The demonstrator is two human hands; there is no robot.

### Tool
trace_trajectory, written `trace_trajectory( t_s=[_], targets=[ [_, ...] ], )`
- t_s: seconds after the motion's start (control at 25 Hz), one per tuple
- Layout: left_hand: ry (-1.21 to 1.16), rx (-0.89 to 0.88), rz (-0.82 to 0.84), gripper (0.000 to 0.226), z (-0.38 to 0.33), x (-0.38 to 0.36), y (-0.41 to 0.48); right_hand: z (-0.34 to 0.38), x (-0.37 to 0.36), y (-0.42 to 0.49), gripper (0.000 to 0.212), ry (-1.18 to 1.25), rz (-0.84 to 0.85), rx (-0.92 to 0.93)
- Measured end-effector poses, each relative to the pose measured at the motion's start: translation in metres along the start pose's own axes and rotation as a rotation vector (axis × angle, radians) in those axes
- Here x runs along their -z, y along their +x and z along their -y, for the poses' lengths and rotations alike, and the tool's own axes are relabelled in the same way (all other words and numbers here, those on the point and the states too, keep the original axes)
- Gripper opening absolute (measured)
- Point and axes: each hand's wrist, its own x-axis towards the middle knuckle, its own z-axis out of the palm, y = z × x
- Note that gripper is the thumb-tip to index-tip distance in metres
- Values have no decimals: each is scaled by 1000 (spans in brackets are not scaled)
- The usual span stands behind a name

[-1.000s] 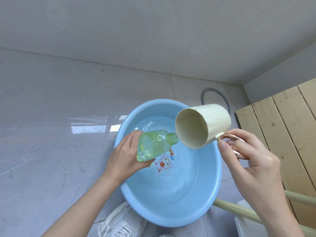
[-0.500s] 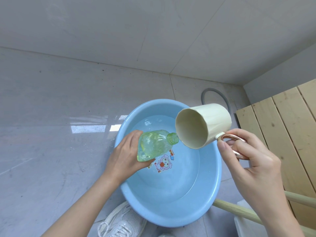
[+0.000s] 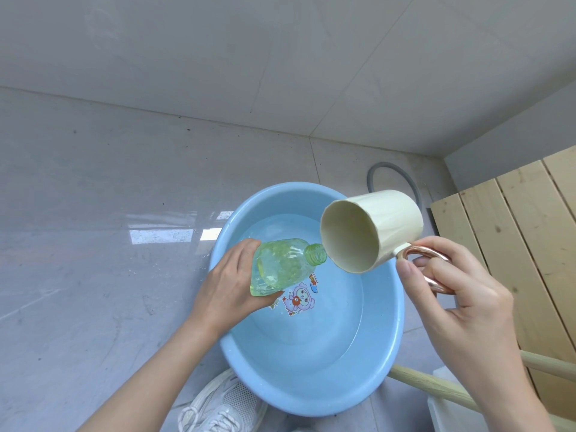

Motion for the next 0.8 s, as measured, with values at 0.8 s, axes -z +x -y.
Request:
trace_trajectory(
  t_s=[0.8],
  targets=[
    [-5, 8, 21, 87, -1, 1, 0, -2, -1, 0, 47, -36, -16, 70]
  ],
)
